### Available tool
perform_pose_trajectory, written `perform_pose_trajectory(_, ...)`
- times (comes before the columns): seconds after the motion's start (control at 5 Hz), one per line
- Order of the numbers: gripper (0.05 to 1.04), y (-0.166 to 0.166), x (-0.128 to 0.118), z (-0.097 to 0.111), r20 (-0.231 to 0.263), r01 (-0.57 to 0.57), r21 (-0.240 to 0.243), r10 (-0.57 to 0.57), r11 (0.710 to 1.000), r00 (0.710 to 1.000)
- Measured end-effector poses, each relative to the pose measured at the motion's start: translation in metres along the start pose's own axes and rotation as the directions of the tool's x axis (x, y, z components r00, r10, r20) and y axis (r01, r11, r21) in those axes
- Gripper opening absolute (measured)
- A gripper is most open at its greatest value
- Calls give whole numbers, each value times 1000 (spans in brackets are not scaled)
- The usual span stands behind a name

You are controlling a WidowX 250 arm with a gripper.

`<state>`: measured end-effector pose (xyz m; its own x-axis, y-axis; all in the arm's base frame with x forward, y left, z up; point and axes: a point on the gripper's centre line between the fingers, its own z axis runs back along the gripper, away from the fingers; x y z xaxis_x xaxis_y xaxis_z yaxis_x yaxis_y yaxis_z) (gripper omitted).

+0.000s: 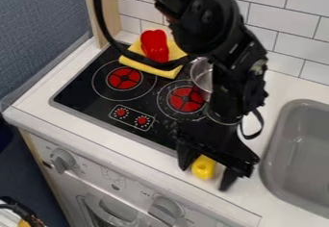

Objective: Put the yellow knife on the bottom left of the stove

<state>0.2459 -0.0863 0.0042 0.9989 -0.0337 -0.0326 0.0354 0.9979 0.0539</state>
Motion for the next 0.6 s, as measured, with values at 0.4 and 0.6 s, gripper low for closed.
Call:
perform_pose_trajectory(0.4,621,3,5,1,12,17,-18,-17,1000,1000)
perform_pose_trajectory(0.6,511,1,2,3,10,67,16,-67,998,998)
